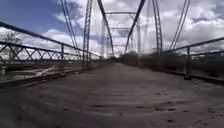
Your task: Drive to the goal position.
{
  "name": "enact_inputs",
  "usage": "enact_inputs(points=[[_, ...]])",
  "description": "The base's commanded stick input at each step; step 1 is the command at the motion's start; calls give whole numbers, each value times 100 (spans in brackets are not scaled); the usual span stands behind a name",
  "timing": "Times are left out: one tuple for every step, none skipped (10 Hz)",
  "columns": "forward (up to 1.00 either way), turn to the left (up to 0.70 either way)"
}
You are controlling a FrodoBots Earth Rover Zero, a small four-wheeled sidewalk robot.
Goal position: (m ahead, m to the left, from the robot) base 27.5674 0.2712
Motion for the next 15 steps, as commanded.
enact_inputs(points=[[100,-8],[100,-8],[100,-8],[100,-8],[100,-8],[100,-8],[100,-8],[100,-9],[100,-10],[100,-10],[100,-10],[100,-10],[100,-10],[100,-10],[100,-10]])
